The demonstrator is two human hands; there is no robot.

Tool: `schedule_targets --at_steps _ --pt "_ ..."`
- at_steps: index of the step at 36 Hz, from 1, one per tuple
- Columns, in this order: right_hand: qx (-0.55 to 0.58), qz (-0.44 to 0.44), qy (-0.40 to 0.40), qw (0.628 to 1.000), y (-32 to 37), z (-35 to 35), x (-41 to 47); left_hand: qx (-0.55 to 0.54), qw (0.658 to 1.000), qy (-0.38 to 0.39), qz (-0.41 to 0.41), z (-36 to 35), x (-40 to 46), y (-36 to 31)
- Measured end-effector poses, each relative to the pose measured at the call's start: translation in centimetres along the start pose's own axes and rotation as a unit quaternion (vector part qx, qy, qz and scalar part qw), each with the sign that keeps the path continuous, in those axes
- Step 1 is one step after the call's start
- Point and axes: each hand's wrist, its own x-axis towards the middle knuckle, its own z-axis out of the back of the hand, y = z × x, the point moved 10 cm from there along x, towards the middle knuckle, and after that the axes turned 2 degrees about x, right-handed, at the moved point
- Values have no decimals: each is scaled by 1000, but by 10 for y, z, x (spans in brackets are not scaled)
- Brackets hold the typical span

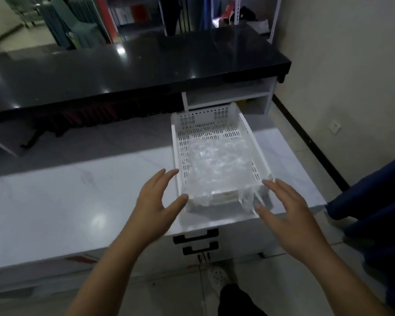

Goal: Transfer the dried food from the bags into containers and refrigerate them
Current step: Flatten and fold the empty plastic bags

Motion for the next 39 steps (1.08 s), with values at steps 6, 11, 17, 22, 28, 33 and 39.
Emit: schedule_targets --at_steps 6,11,17,22,28,33,39 --pt "-115 26 59 991 -1 -21 90 111 991 64 -25 -21 142 -32" --pt "-255 44 124 958 -18 -56 129 230 962 137 -48 -74 228 -32" --pt "-272 66 142 949 -22 -59 130 247 954 165 -47 -101 281 -25" --pt "-235 14 160 959 -24 -56 133 192 958 204 -61 -105 295 -32" --pt "-154 5 128 980 19 -33 145 43 975 215 -37 -48 282 -33" --pt "-135 61 134 980 82 -38 152 -148 978 142 34 30 236 7" --pt "-163 146 202 955 165 -100 144 -269 952 -79 124 111 151 99"
